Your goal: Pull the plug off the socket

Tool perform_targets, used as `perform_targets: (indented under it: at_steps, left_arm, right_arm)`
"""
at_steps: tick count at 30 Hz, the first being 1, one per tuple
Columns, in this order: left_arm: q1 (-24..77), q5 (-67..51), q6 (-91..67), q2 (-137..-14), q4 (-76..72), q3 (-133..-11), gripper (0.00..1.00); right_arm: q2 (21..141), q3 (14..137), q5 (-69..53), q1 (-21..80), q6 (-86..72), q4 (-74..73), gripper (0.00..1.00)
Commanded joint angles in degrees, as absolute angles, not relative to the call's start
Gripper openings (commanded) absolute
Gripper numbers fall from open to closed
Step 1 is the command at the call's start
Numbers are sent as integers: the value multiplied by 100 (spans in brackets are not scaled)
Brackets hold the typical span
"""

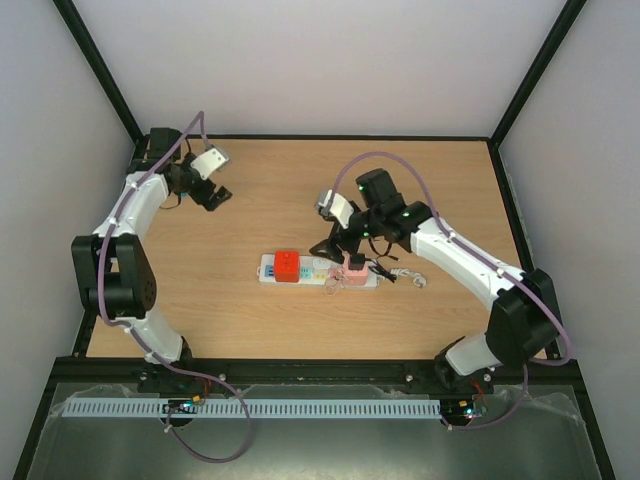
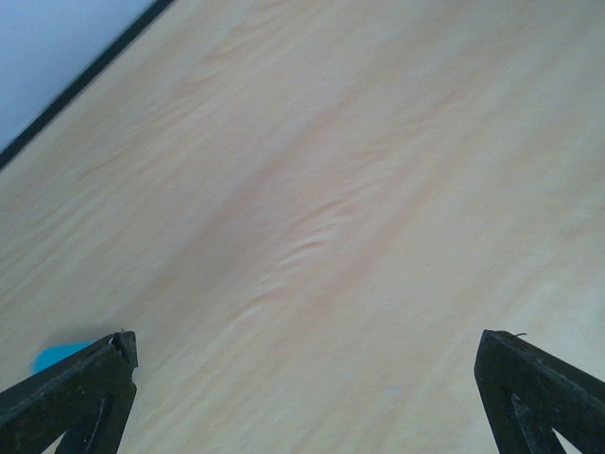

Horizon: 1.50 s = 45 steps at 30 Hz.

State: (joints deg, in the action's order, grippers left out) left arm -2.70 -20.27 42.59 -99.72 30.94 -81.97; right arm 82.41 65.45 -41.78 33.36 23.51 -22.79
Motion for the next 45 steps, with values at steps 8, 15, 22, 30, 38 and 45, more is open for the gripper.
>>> perform_targets:
  at_steps: [8, 15, 22, 30, 38, 45]
  left_arm:
    - [54, -4998, 6349, -9075, 4477, -6933, 96]
    - [479, -5226, 6653, -8700, 3873, -6110, 94]
    - [996, -5229, 6627, -8533, 3241, -5511, 94]
    - [1416, -5018, 6412, -8310, 2092, -4679, 94]
    - [1521, -4842, 6472, -8440, 1701, -4468, 95]
    - [1629, -4808, 6300, -8570, 1425, -4436, 94]
  right_arm:
    - [9132, 7133, -2872, 3955, 3435, -3481, 87]
    - [9408, 7307, -2359, 3980, 3971, -3974, 79]
    - [9632, 7323, -2532, 3994, 4043, -4080, 72]
    - [9826, 7188, -2314, 4123, 3832, -3743, 63]
    - [9958, 7089, -2081, 4134, 3895, -3621, 56]
    - [10103, 7047, -2106, 4209, 4012, -3651, 54]
